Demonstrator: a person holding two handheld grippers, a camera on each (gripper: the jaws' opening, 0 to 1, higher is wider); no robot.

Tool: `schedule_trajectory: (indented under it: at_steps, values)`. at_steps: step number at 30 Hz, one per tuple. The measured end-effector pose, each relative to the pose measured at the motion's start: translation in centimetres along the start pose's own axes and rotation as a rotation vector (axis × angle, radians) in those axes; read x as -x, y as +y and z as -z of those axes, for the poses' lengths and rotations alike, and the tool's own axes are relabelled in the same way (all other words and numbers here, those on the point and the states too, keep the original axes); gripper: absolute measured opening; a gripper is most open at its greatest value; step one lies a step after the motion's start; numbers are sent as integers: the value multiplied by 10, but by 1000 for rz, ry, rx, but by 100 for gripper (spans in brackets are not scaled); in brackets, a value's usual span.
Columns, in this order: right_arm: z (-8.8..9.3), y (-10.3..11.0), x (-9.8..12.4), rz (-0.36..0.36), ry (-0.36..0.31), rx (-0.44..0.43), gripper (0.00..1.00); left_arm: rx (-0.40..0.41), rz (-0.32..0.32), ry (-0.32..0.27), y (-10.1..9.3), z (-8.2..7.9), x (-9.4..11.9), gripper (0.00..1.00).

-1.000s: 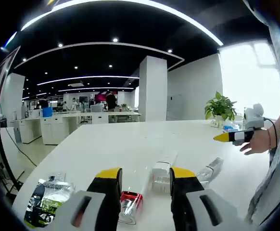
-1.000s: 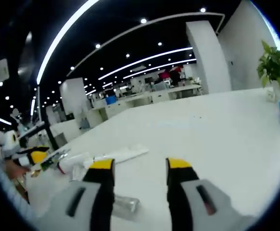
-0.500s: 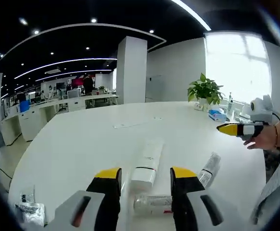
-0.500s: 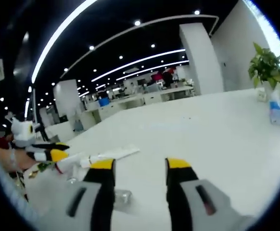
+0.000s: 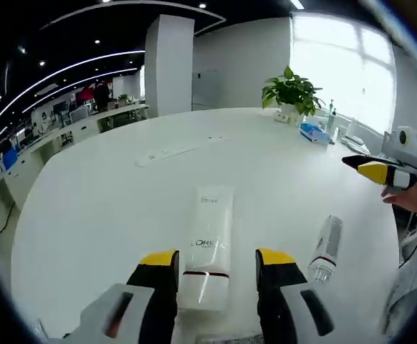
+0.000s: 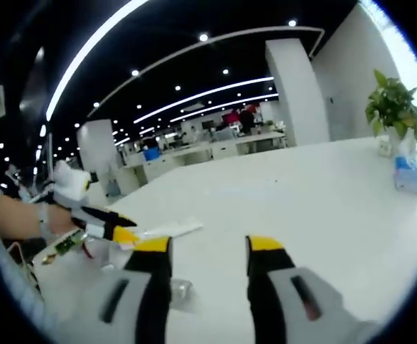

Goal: Arrange the skincare products in the storage area until every visible bottle or jar stands upright without overlapping.

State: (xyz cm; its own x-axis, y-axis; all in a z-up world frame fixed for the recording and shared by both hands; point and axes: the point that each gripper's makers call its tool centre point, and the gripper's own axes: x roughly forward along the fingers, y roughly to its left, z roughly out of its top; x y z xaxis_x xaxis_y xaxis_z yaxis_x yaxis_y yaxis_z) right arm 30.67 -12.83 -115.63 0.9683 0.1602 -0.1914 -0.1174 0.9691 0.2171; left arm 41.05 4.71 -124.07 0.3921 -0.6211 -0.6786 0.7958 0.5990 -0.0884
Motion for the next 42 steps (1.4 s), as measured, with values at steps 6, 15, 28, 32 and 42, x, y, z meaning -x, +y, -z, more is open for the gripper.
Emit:
schedule_trajectory:
  at_steps: [6,15,28,32,42]
  values:
    - [-1,-1,5,-16,5,1,39,-16,-4,55,2,0,-13,43]
    - [-8,-9,0,-18,41,42,38,-55,-54,144,12,3,-20,32]
    - [-19,4,-27,-77,56,84,38,-191,-21,225,-8,16,-12,31]
    - [-9,7,-27,-97,108,109,38,-192,-7,234,-12,18,-10,30]
    - [-11,16,-48,-111,117,112,37,-205,22,215,-23,22,-9,30]
